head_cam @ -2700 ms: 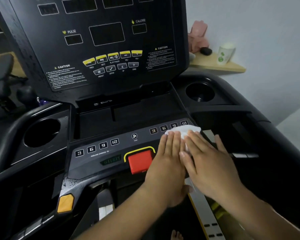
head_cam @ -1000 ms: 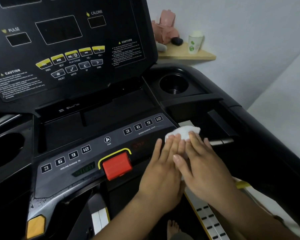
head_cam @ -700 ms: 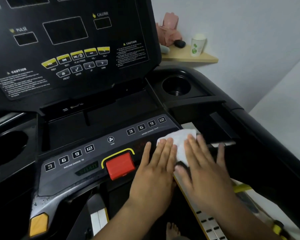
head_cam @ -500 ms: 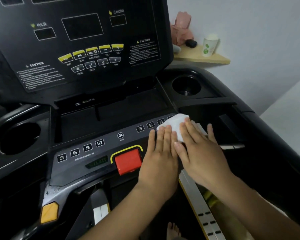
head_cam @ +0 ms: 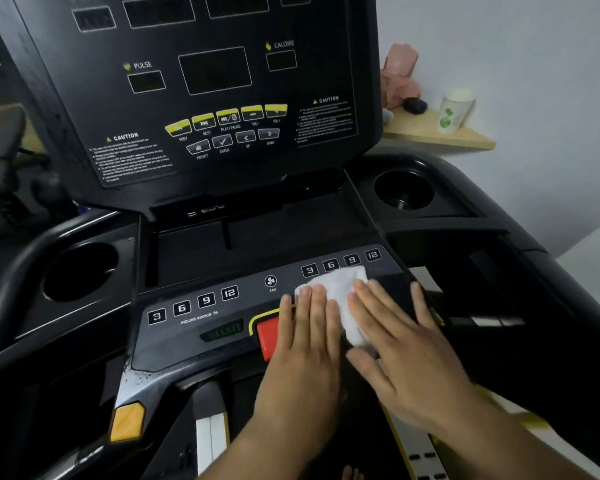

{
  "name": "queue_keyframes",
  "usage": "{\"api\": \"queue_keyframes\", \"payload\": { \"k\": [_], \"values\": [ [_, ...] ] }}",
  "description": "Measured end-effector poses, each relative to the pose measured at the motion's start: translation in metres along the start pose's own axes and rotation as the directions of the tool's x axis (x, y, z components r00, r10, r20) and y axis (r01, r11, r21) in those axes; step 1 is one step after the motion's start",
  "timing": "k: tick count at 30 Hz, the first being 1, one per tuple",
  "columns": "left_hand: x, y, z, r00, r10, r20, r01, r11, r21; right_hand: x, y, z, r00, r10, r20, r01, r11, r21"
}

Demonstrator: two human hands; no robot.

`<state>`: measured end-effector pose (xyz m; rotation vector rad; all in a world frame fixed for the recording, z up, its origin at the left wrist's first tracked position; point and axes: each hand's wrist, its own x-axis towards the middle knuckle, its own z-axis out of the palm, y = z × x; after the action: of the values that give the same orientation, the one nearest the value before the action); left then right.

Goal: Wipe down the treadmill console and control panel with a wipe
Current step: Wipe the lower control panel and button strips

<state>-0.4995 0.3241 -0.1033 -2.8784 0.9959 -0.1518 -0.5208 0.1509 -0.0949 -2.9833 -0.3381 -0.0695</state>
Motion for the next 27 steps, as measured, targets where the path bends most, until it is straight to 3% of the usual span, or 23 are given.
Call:
{"api": "queue_keyframes", "payload": {
  "k": [2, 7, 13, 16, 20, 27],
  "values": [
    [-0.004, -0.005, -0.006, 0.998, -0.008, 0.055, 0.01, 0.999, -0.032, -0.007, 0.018, 0.0, 1.0, 0.01, -0.024, -0.01, 1.0, -0.024],
    [0.043, 0.004, -0.025, 1.0, -0.028, 0.004, 0.028, 0.999, 0.046, 0.048, 0.015, -0.008, 0.991, 0.124, -0.057, -0.123, 0.992, 0.024],
    [0.008, 0.009, -0.012, 0.997, 0.059, 0.049, -0.062, 0.996, 0.066, -0.013, 0.024, 0.003, 0.996, 0.024, -0.085, -0.021, 0.999, 0.03],
    [0.029, 0.012, -0.024, 0.995, 0.1, 0.027, -0.101, 0.994, 0.031, -0.001, 0.053, -0.004, 0.989, 0.097, -0.116, -0.095, 0.995, 0.021],
    [0.057, 0.012, -0.032, 0.99, 0.138, -0.001, -0.138, 0.99, -0.005, 0.021, 0.054, -0.02, 0.956, 0.171, -0.237, -0.143, 0.981, 0.133],
    [0.041, 0.001, -0.018, 0.964, 0.266, -0.015, -0.266, 0.96, -0.082, -0.045, 0.044, 0.006, 0.996, 0.066, -0.065, -0.063, 0.997, 0.037]
  ]
}}
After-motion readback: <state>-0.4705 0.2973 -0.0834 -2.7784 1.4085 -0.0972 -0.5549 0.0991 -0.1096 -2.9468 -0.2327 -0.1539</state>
